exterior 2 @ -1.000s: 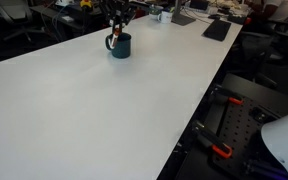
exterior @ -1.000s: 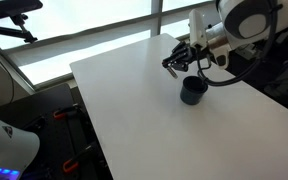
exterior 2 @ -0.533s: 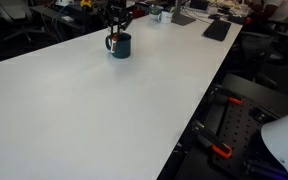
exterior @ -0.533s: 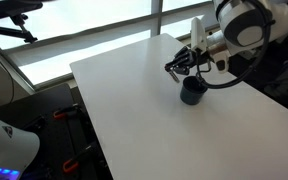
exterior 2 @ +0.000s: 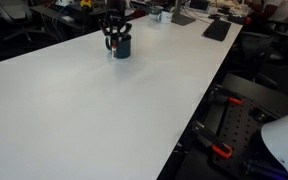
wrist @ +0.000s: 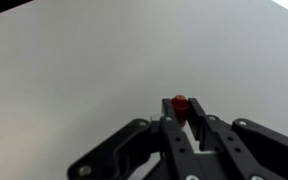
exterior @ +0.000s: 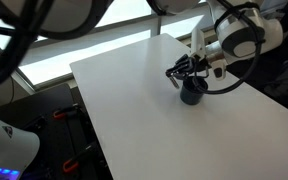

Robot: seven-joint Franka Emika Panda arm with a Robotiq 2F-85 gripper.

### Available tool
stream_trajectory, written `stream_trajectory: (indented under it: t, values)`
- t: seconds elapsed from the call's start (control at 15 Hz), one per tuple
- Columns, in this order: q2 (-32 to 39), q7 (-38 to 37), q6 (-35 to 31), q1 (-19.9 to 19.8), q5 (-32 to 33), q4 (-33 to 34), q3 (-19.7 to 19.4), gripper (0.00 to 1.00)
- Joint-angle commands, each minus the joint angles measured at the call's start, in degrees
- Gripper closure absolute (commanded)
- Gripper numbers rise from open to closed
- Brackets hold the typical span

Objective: Remove the marker from the mug cup and place it on the table

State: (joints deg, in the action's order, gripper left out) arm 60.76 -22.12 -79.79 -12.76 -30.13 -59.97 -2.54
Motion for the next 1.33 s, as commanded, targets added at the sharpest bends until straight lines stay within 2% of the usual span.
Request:
stream_trajectory:
  t: [0.0, 0.47, 0.53, 0.67, 0.93, 1.0, 1.13, 1.27]
  values:
    - [3.3, -3.7, 3.2, -1.0, -0.3, 5.5, 1.1, 0.95]
    - [6.8, -6.2, 6.2, -1.8, -0.1, 10.3, 1.9, 0.95]
    - [7.0, -6.2, 6.9, -1.6, 0.4, 10.8, 1.7, 0.55]
    - [7.6, -7.0, 8.7, -1.8, 0.4, 11.9, 1.8, 0.49]
    - [8.7, -9.3, 11.3, -2.2, -0.4, 13.7, 1.9, 0.19]
    - [7.2, -6.2, 8.6, -1.3, -0.1, 10.3, 0.8, 0.35]
    - [7.6, -6.8, 9.3, -1.5, -0.1, 11.0, 0.9, 0.21]
    - [7.8, -6.9, 9.3, -1.6, -0.1, 11.3, 0.9, 0.19]
